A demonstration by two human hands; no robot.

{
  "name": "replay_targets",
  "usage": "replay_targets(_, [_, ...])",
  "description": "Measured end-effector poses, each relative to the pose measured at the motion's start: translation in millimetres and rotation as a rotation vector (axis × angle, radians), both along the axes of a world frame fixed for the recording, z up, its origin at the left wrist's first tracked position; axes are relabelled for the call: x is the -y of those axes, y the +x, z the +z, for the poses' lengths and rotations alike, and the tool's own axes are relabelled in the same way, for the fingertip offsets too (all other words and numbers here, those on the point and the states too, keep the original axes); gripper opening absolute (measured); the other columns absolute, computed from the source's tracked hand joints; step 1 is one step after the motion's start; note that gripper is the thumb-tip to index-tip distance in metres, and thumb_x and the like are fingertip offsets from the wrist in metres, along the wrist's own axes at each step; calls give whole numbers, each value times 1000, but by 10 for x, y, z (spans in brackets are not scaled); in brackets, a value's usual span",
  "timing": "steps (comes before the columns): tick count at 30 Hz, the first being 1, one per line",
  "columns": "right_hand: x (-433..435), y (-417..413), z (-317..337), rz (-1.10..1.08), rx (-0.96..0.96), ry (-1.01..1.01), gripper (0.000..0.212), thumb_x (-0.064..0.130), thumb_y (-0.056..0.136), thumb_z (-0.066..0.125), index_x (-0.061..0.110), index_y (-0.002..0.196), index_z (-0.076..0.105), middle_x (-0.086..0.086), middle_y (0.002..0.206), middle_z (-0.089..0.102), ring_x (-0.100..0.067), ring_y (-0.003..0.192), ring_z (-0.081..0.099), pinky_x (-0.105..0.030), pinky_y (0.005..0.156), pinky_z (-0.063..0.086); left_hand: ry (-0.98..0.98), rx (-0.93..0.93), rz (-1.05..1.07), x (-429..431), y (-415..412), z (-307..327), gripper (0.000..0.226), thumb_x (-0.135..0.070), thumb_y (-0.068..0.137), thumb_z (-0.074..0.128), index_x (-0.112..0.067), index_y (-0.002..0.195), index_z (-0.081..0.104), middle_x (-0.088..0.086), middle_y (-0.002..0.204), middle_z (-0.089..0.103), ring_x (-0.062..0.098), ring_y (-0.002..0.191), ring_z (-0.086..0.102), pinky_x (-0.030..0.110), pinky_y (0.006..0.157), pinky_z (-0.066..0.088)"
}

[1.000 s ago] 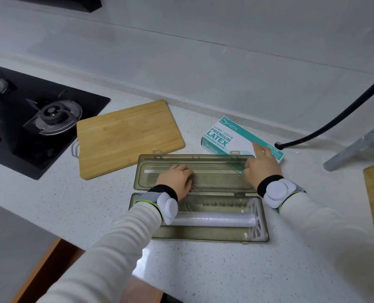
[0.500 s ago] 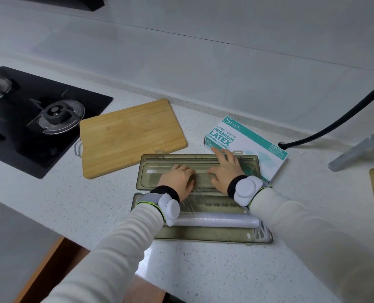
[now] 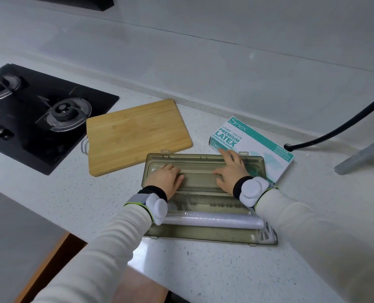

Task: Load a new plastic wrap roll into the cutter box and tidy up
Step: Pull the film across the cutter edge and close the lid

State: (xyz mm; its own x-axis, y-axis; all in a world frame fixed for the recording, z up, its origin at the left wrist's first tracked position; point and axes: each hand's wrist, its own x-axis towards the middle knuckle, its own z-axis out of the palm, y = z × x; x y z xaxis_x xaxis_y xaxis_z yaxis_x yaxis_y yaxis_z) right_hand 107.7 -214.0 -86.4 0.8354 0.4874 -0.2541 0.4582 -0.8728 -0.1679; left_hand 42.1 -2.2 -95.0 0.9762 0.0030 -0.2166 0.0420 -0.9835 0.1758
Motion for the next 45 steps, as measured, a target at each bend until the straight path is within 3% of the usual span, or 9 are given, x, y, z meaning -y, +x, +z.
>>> replay_targets(12, [-6, 4, -5, 5, 18, -6, 30, 30, 87, 53, 27, 112, 69, -4, 158, 4, -33, 143, 3, -48, 117, 9, 147, 103, 110, -123, -44, 130, 38, -35, 97, 38, -8, 114, 59, 9, 125, 45, 27, 120, 39, 34, 95, 42])
replay_targets(15, [-1, 10, -13, 9, 21, -18, 30, 32, 87, 53, 28, 112, 69, -4, 158, 3, -34, 143, 2, -48, 117, 8, 44, 101, -9, 43, 11, 185, 37, -34, 97, 40, -10, 120, 55, 8, 128, 49, 28, 122, 41, 38, 97, 43])
replay_targets(19, [3, 18, -32, 13, 40, -21, 30, 34, 86, 53, 29, 111, 69, -3, 158, 4, -33, 143, 3, -48, 117, 7, -99, -68, -240, 333, 59, 215, 49, -41, 96, 42, -14, 136, 42, 6, 139, 46, 26, 130, 40, 38, 103, 40])
replay_targets(24, [17, 19, 1, 32, 27, -33, 31, 36, 86, 51, 32, 114, 66, -1, 158, 8, -32, 142, 8, -47, 117, 7, -105, -111, -263, 437, 111, 224, 58, -47, 94, 43, -13, 140, 35, 7, 142, 42, 26, 126, 45, 37, 99, 41])
replay_targets(28, [0, 73, 117, 27, 56, 63, 25, 24, 88, 52, 20, 111, 58, -5, 152, 24, -30, 137, 23, -41, 114, 22, -127, -144, -272, 417, 110, 240, 65, -53, 90, 46, -14, 141, 34, 6, 144, 40, 25, 126, 46, 37, 100, 40])
replay_targets(32, [-141, 249, 254, -55, 9, 201, 28, 10, 89, 50, 11, 117, 46, -10, 134, 43, -31, 119, 45, -35, 97, 37, -166, -158, -291, 385, 98, 237, 71, -57, 86, 52, -15, 141, 34, 6, 145, 40, 24, 127, 44, 36, 102, 38])
replay_targets(38, [-290, 508, 310, -29, -173, 27, 32, 26, 96, 47, 12, 125, 49, -9, 129, 55, -27, 114, 54, -34, 96, 43, -156, -201, -297, 360, 112, 240, 75, -59, 84, 53, -16, 142, 31, 5, 146, 38, 25, 130, 41, 40, 106, 34])
replay_targets(45, [-306, 565, 314, 50, -223, -107, 37, 33, 98, 40, 8, 119, 57, -12, 123, 60, -28, 110, 56, -34, 94, 42, -29, -184, -250, 527, 164, 196, 59, -58, 92, 35, -26, 141, 34, 6, 142, 37, 31, 130, 34, 47, 103, 34])
